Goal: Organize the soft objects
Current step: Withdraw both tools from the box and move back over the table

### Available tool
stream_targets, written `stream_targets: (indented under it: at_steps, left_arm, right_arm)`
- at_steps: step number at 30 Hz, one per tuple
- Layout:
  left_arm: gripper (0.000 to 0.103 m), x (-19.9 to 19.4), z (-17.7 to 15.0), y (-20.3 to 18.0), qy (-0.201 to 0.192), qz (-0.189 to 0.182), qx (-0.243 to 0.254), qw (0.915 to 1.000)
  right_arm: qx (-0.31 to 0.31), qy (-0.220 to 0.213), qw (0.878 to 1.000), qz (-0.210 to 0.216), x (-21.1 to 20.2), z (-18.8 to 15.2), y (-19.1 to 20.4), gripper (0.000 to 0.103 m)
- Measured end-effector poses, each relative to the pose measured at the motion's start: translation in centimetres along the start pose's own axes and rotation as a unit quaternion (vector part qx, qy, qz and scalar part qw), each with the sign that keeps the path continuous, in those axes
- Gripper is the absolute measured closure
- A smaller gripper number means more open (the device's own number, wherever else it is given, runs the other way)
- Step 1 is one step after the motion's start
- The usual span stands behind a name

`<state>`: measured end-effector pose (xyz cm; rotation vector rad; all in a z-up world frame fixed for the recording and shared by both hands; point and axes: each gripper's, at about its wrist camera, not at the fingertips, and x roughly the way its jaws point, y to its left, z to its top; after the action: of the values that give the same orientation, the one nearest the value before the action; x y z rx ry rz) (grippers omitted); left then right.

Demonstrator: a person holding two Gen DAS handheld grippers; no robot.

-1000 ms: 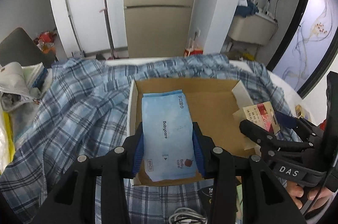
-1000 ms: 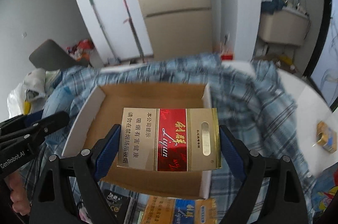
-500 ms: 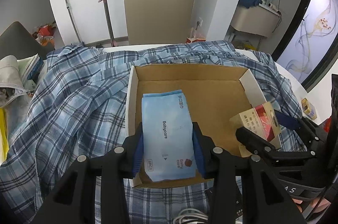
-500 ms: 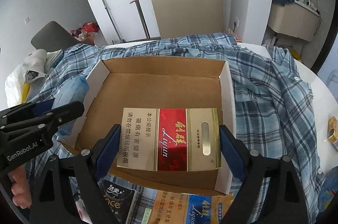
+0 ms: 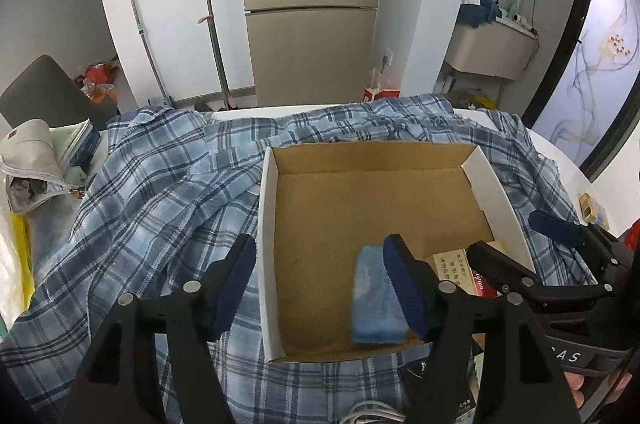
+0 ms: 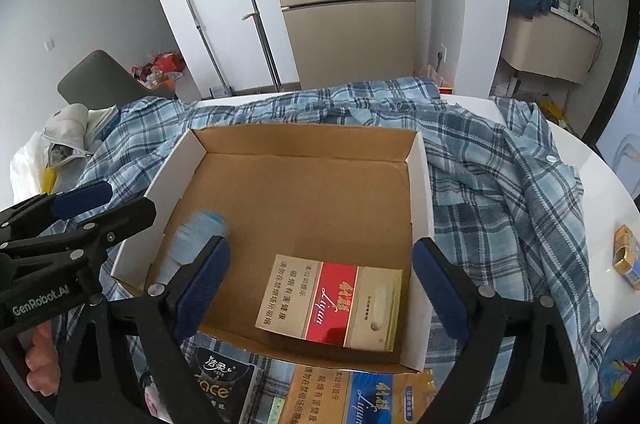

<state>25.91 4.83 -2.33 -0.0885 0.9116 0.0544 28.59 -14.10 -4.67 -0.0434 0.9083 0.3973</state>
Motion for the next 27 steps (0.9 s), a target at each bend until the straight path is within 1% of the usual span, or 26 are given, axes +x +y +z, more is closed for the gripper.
stream_targets:
  at_steps: [3, 6, 9, 14, 18, 21, 22, 23, 25, 27]
  left_arm:
    - [0.035, -0.7, 0.1, 0.0, -0.009, -0.001, 0.0, 1.0]
    - [0.035, -2.3, 0.3, -0.3, -0.027, 0.0, 0.004, 0.9996]
    - [0.035, -4.3, 0.7, -0.6, -0.045, -0.006, 0.002, 0.999]
    - [0.035, -9.3, 1.0, -1.6, -0.093, -0.005, 0.006, 0.9956]
    - [0.034, -13.0, 0.2, -2.3, -0.121, -0.011, 0.014, 0.9925]
    - [0.034, -15.5, -0.7, -2.5, -0.142, -0.017, 0.014, 0.9896]
    - [0.031, -16.2, -1.1, -2.6, -0.149, -0.018, 0.015, 0.9886]
    - [0.024, -17.1, -1.6, -2.7, -0.159, -0.02, 0.016, 0.987]
    - [0.016, -18.6, -2.6, -3.0, -0.182, -0.024, 0.021, 0.9827]
    - [0.016, -19.7, -3.5, -3.2, -0.201, -0.022, 0.029, 0.979]
  right_arm:
    - [-0.003, -0.007, 1.0, -0.003, -0.5, 0.2, 0.1, 0.011]
    - [-0.003, -0.02, 1.0, -0.007, -1.6, 0.4, 0.1, 0.011]
    - [-0.001, -0.034, 0.999, -0.011, -3.2, 0.9, 0.0, 0.011]
    - [-0.009, -0.067, 0.997, -0.021, -7.3, 1.6, 0.4, 0.011]
    - [-0.03, -0.095, 0.995, -0.027, -10.8, 1.2, 1.3, 0.011]
    - [-0.032, -0.118, 0.992, -0.024, -13.4, 0.7, 1.4, 0.007]
    - [-0.032, -0.127, 0.991, -0.024, -14.3, 0.4, 1.3, 0.006]
    - [-0.031, -0.136, 0.99, -0.025, -15.1, 0.1, 1.3, 0.006]
    - [-0.028, -0.149, 0.988, -0.027, -16.2, -0.5, 1.2, 0.004]
    - [-0.024, -0.16, 0.986, -0.03, -17.2, -1.2, 0.9, 0.0]
